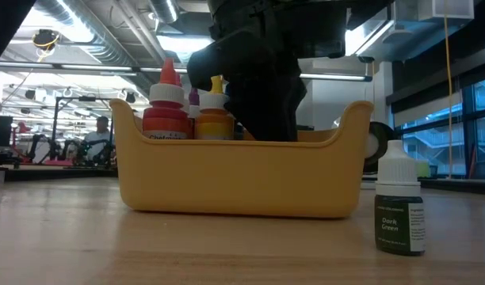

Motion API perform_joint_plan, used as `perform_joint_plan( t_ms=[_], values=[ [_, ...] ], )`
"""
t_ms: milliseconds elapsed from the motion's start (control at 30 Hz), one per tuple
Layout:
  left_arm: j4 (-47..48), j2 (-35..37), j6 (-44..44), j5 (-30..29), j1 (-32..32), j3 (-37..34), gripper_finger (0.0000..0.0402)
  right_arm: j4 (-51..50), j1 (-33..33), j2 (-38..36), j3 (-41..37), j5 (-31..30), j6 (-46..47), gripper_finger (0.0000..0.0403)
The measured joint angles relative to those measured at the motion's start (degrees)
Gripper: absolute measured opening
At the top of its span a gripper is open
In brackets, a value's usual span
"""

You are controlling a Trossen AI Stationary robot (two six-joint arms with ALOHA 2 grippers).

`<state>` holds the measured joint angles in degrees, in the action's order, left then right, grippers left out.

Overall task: Pick & Place food coloring
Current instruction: Put the small black food coloring bottle in the yellow bin

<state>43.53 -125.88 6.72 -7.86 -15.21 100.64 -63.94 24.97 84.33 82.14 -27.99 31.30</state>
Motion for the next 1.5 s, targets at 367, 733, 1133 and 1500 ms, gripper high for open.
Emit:
perform_joint_plan(
  t_ms=[367,733,1133,1500],
  values=[
    [0.0,0.0,-0.1,0.0,-0.1,0.0,0.0095,-0.3,0.0,0.0,1.1,6.6,1.6,0.0255],
    [0.0,0.0,-2.5,-1.9,-0.1,0.0,0.0095,-0.3,0.0,0.0,1.1,8.4,4.4,0.0255],
    [0.1,0.0,-5.9,-3.8,-0.4,0.0,0.0103,-0.2,0.0,0.0,1.1,8.7,4.7,0.0255],
    [1.0,0.0,-6.0,-3.1,-0.5,0.0,0.0137,0.0,0.0,0.0,1.1,8.8,4.7,0.0255]
  ],
)
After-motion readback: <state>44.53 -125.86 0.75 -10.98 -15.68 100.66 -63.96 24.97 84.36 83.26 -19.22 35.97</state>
